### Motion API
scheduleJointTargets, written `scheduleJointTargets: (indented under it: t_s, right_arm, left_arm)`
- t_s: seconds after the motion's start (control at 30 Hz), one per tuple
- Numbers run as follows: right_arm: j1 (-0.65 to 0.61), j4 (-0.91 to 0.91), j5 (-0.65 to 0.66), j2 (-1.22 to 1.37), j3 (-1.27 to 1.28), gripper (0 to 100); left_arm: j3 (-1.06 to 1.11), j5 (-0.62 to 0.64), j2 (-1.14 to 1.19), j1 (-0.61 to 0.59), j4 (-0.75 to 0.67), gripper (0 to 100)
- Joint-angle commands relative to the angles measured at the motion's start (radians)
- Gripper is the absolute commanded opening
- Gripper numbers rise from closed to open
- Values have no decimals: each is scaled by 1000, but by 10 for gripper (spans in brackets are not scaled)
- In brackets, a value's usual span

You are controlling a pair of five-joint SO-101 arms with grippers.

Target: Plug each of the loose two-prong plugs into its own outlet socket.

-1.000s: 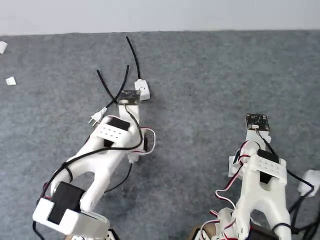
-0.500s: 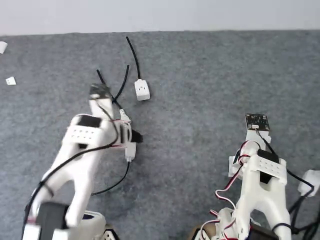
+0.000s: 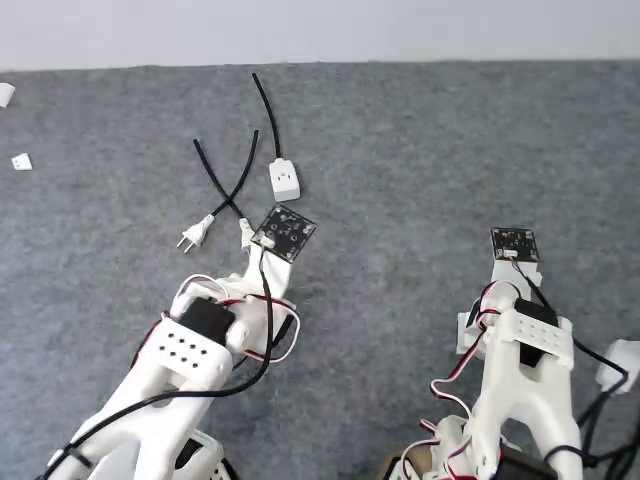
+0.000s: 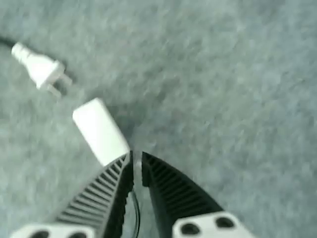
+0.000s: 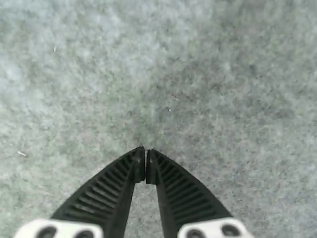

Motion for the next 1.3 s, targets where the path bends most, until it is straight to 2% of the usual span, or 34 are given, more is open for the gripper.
scheduleJointTargets:
  t_s: [0.0, 0.2, 0.43, 0.83, 1.0, 1.17, 1.27]
  right_arm:
    - [-12, -8, 6, 1, -60, 10]
    - [-12, -5, 8, -1, -60, 10]
    - [-12, -8, 11, -1, -60, 10]
    - [-12, -8, 12, -1, -60, 10]
    - [-12, -8, 12, -1, -60, 10]
    - [-12, -8, 11, -1, -60, 10]
    - [-12, -10, 9, 1, -60, 10]
  left_arm:
    - [-21, -6, 41, 17, -104, 21]
    - [-94, -8, 256, -38, -172, 21]
    - [-140, -9, 407, -249, -169, 21]
    - [-140, -9, 407, -382, -166, 22]
    - [-159, -5, 394, -396, -166, 25]
    - [-156, 5, 256, -396, -157, 27]
    - [-159, 92, 109, -397, -110, 52]
